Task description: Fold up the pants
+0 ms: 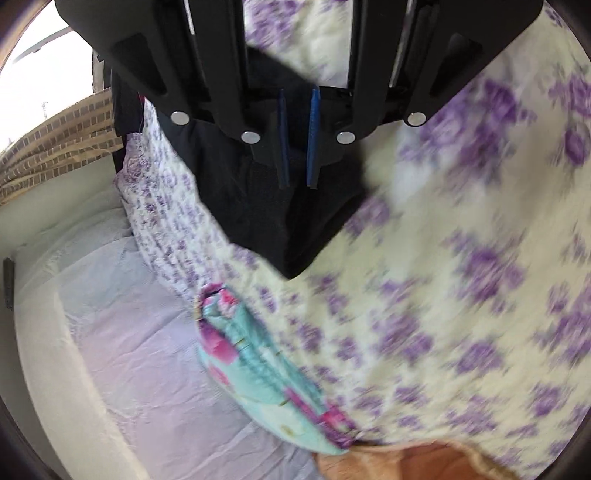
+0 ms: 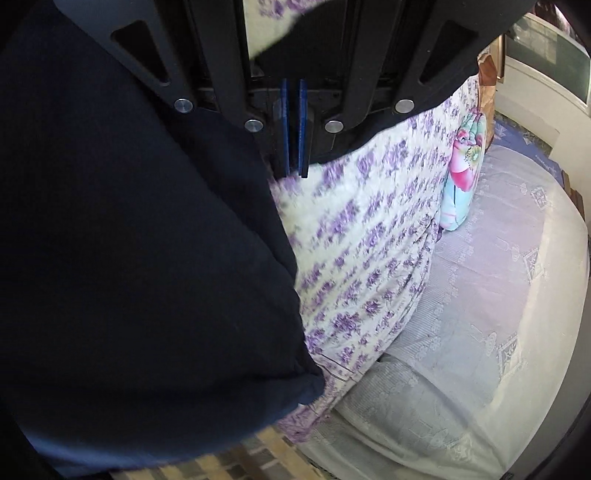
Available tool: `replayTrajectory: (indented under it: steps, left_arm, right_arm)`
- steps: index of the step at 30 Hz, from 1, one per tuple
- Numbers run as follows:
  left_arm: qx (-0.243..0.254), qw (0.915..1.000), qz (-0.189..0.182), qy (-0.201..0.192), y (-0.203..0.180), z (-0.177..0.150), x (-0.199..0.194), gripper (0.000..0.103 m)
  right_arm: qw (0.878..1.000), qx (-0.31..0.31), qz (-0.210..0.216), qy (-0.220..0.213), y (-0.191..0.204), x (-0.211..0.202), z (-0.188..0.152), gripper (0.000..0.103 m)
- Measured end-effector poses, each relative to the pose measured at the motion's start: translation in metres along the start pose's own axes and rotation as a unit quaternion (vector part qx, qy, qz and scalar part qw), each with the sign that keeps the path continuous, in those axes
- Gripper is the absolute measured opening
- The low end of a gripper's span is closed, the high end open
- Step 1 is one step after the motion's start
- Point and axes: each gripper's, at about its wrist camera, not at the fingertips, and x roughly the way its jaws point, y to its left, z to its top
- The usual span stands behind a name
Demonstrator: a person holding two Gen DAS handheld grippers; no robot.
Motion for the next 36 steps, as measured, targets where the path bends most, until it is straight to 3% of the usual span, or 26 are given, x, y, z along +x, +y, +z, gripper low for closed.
replayTrajectory:
  steps: [3, 5, 7, 9, 16, 19, 23, 30, 32, 33, 36]
  left_arm:
    - [-0.02, 0.9998, -0.01, 0.002, 0.013, -0.016, -0.006, 0.013]
    - [-0.014, 0.9998, -0.016, -0.002, 0.008, -0.023, -0.012, 0.025]
    - [-0.006, 0.9997, -0.022, -0.009, -0.003, -0.03, -0.018, 0.053]
    - [0.001, 0.9997, -0.024, -0.008, -0.014, -0.031, -0.017, 0.06]
    - [-0.017, 0.9987, -0.044, 0.017, -0.039, -0.018, 0.004, 0.058]
    - [0.004, 0.9997, -0.004, 0.024, -0.054, -0.017, 0.01, 0.058]
    - [-0.011, 0.9982, 0.04, 0.042, -0.046, -0.019, 0.018, 0.057]
    - [-0.024, 0.9977, 0.045, 0.046, -0.048, -0.007, 0.038, 0.057]
    - [-0.022, 0.9974, 0.053, 0.043, -0.051, -0.004, 0.043, 0.048]
    - [-0.016, 0.9974, 0.059, 0.039, -0.054, -0.002, 0.043, 0.035]
    - [-0.014, 0.9985, 0.046, 0.028, -0.054, 0.001, 0.035, 0.023]
  right_arm:
    - [1.0, -0.014, -0.011, -0.006, 0.005, -0.005, -0.011, 0.009]
    - [1.0, -0.012, -0.001, -0.007, 0.008, -0.012, -0.016, 0.02]
    - [1.0, -0.015, 0.004, -0.009, 0.012, -0.016, -0.019, 0.033]
    - [1.0, -0.019, 0.007, -0.01, 0.018, -0.019, -0.022, 0.035]
    - [1.0, -0.011, 0.025, -0.001, 0.022, -0.026, -0.036, 0.043]
    - [0.999, -0.007, 0.032, 0.005, 0.024, -0.027, -0.041, 0.047]
    - [0.999, -0.014, 0.036, 0.009, 0.03, -0.028, -0.047, 0.053]
    - [0.999, -0.018, 0.046, 0.021, 0.038, -0.024, -0.05, 0.057]
    - [0.998, -0.012, 0.051, 0.023, 0.038, -0.025, -0.052, 0.057]
    - [0.998, -0.009, 0.052, 0.024, 0.038, -0.026, -0.052, 0.057]
    - [0.998, -0.008, 0.052, 0.028, 0.038, -0.027, -0.055, 0.058]
